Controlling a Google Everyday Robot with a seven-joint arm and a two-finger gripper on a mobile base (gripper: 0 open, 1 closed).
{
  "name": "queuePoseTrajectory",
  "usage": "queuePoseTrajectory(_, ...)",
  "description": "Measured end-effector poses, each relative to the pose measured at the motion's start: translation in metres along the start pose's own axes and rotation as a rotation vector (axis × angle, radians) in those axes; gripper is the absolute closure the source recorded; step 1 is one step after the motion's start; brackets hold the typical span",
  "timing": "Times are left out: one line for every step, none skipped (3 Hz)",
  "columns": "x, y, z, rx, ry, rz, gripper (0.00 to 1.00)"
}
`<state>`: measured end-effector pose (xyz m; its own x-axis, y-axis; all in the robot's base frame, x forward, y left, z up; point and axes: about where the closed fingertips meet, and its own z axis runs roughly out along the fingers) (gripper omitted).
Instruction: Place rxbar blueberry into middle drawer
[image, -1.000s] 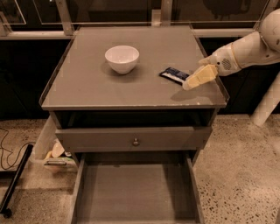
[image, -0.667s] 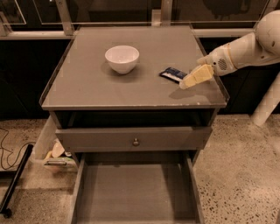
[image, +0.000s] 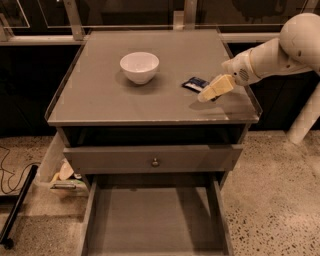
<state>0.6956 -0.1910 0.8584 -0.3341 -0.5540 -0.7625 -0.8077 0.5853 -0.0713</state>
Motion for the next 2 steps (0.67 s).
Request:
queuePoseTrajectory(-0.0002, -0.0002, 0.0005, 0.001, 0.000, -0.001, 0.00)
queuePoseTrajectory(0.0038, -0.0039, 0.0073, 0.002, 0.006, 0.011, 0.00)
